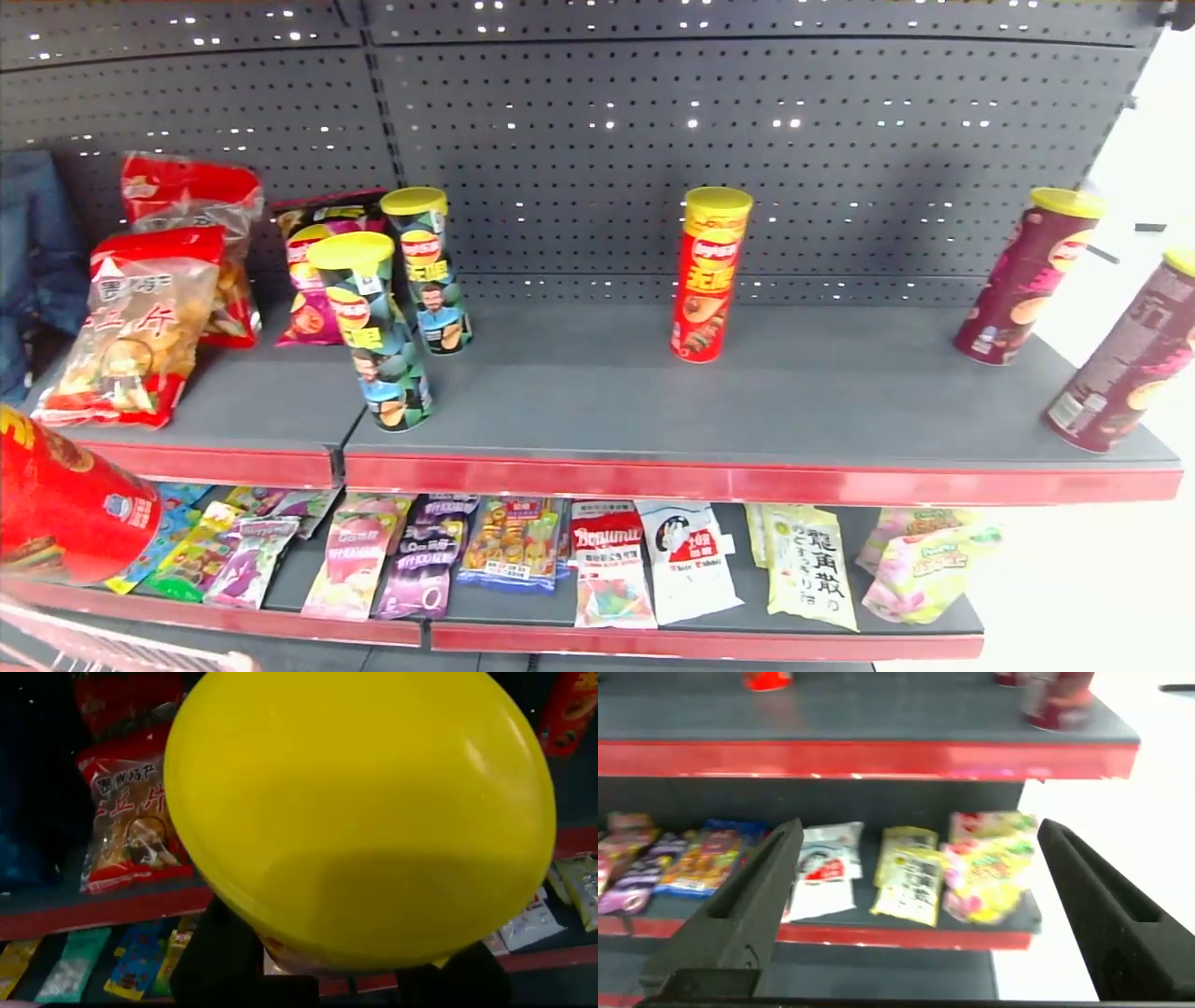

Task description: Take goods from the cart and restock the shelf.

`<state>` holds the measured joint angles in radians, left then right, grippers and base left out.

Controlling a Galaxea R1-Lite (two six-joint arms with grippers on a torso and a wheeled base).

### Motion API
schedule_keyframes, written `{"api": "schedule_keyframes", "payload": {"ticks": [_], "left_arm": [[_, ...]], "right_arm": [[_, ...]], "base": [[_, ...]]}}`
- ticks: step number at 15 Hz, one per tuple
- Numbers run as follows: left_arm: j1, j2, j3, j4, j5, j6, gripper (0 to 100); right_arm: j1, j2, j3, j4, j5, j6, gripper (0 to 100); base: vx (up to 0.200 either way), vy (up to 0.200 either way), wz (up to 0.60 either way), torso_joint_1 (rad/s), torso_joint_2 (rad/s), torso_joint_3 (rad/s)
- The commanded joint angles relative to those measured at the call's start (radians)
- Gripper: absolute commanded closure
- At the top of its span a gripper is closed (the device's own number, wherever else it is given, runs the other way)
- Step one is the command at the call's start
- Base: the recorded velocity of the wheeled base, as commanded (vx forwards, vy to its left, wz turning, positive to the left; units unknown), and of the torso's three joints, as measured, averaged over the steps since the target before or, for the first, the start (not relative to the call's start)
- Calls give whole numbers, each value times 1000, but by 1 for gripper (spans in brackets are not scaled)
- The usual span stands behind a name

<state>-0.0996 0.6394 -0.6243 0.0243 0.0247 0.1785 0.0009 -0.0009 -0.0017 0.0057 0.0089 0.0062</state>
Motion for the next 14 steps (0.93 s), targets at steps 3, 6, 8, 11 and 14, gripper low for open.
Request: {"api": "schedule_keyframes", "payload": {"ticks": [3,6,8,11,14], "left_arm": [[0,-1,1,0,15,12,100],[0,-6,3,0,15,24,100],[0,-15,8,0,14,26,100],[-2,-50,9,0,9,65,100],[0,-156,28,49,17,139,100]], "right_arm": [[1,1,0,0,0,0,0],[1,1,0,0,0,0,0],[1,1,0,0,0,-2,0],[1,1,0,0,0,-2,0],[2,2,-1,2,5,-15,0]], "base": [[0,0,0,0,0,0],[200,0,0,-9,1,1],[200,0,0,0,5,0],[67,0,0,6,4,-1],[0,0,0,0,0,0]]}}
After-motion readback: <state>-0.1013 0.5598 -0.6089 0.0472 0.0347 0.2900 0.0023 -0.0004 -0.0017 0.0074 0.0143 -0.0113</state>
